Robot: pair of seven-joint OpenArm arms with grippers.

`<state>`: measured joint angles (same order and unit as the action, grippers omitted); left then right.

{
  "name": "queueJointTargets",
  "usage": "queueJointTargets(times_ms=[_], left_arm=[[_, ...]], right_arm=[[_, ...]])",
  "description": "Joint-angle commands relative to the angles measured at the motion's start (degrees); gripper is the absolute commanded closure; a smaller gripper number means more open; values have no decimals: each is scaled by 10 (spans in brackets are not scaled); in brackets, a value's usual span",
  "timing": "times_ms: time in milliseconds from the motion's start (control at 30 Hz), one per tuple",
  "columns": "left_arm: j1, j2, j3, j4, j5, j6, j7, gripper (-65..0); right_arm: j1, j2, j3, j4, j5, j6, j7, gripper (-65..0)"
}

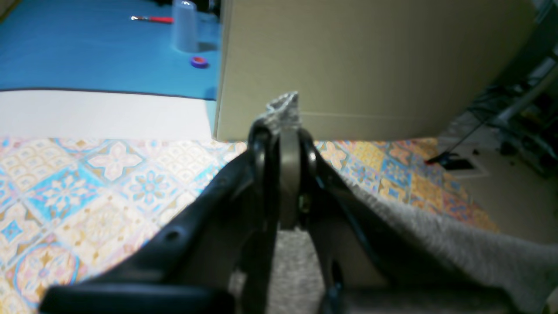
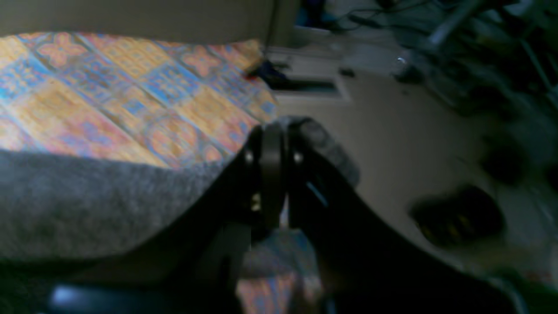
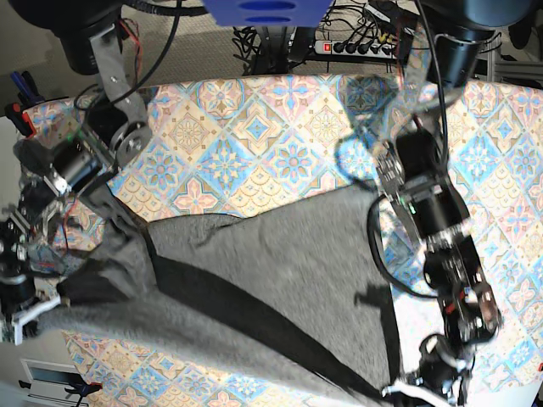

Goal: Layout the t-shirt on the table in an organized manner, then fold the t-shirt properly
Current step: 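Lift the shirt high with both grippers, stretching it between them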

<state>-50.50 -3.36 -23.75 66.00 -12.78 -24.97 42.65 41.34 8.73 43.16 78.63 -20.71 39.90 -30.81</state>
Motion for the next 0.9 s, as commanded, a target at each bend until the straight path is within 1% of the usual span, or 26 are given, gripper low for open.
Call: queueJointTargets(times_ms=[0, 67, 133, 200, 267, 367, 467, 533, 600, 667, 800, 867], left_arm=[[-36, -11, 3, -13, -12, 0, -31, -32], [-70, -30, 27, -71, -12, 0, -64, -32], [-94, -46, 58, -117, -12, 0, -89, -32], [-113, -55, 77, -158, -12, 0, -118, -32], [-138, -62, 95, -202, -12, 0, -154, -32], [-182, -69, 111, -267, -12, 0, -196, -32], [-243, -71, 131, -343, -12, 0, -237, -32], [-245, -71, 147, -394, -12, 0, -271, -32], [-245, -71, 158, -423, -12, 0, -294, -32], [-245, -79, 161, -441, -12, 0, -307, -32], [-245, -84, 161, -445, -10, 0, -310, -32], [-245, -93, 161, -444, -9, 0, -310, -32]], right_arm=[[28, 9, -4, -7, 12, -6, 37, 0], [44, 9, -4, -41, 11, -6, 72, 0], [57, 9, -4, -69, 11, -13, 93, 0], [70, 10, -9, -96, 11, -40, 109, 0], [80, 27, -41, -128, 11, -76, 127, 0], [89, 43, -89, -169, 15, -102, 164, 0], [121, 45, -108, -201, 15, -132, 202, 0], [151, 45, -112, -226, 15, -146, 214, 0], [184, 45, -118, -249, 15, -152, 225, 0], [210, 45, -122, -271, 15, -152, 236, 0], [238, 45, -122, -279, 13, -152, 243, 0], [250, 45, -122, -280, 12, -152, 242, 0]])
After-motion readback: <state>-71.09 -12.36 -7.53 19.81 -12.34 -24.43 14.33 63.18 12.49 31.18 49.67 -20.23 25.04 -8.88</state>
